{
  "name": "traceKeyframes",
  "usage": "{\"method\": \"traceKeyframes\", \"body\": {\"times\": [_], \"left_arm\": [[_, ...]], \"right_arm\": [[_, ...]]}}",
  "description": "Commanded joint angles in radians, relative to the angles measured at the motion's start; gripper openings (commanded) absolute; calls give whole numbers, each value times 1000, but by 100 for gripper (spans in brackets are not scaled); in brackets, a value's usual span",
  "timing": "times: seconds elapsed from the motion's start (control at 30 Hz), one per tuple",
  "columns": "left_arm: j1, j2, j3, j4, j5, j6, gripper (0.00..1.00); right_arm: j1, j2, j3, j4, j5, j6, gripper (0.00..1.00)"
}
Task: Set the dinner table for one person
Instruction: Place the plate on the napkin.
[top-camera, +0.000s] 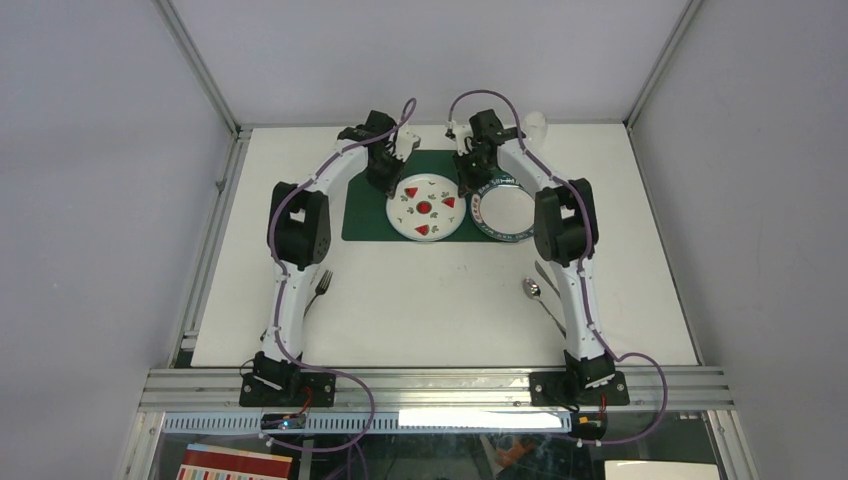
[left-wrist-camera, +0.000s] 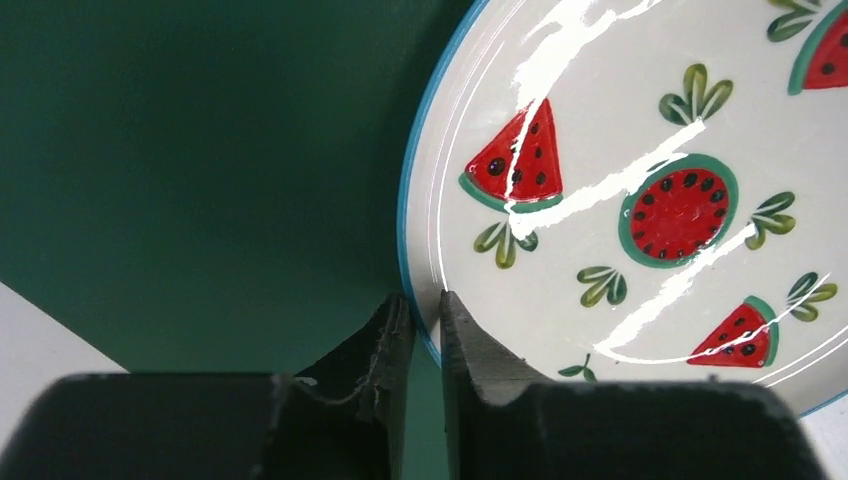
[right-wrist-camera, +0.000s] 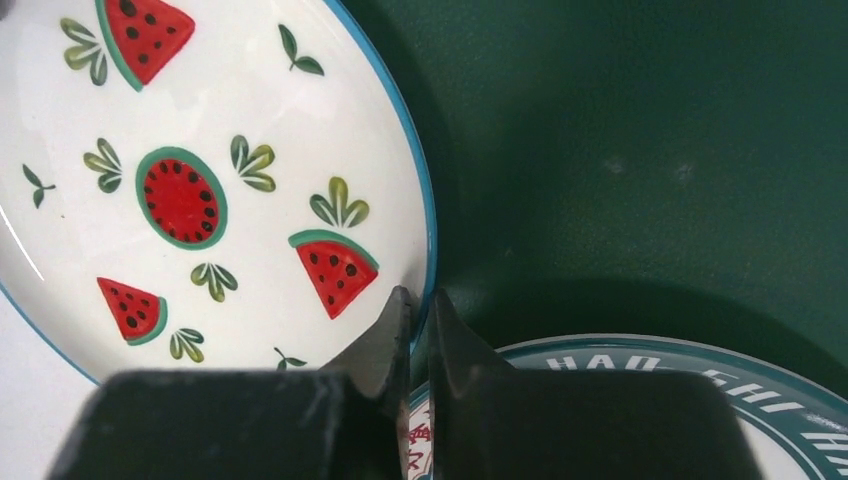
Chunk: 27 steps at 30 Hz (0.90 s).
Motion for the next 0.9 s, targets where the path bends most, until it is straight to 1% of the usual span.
{"method": "traceKeyframes", "body": {"times": [0.0,0.03,0.07,0.1,0.27,0.4,0.5,0.53,0.7,0.77,0.87], "left_arm": [[-38,26,-18,95,48,22,24],[-37,21,-22,97,41,21,33],[-38,12,-27,100,35,21,43],[-38,1,-35,105,25,21,51],[-36,-82,-75,130,-24,15,77],[-34,-159,-94,138,-74,13,90],[-33,-210,-104,140,-137,-1,98],[-33,-232,-119,141,-150,-3,99],[-33,-359,-255,152,-164,-7,99],[-32,-390,-313,152,-144,-13,99],[-32,-410,-382,159,-93,-24,99]], "right_arm": [[36,14,26,136,-4,-44,12],[35,11,21,142,3,-48,19],[36,5,15,152,19,-49,23],[34,-6,6,164,33,-47,26],[31,-87,-41,222,65,-37,41],[27,-146,-56,229,85,-34,45],[24,-197,-88,233,99,-31,46],[23,-218,-102,233,106,-30,47],[22,-365,-237,229,123,-15,47],[20,-412,-299,188,93,0,46],[22,-479,-413,211,68,60,46]]}}
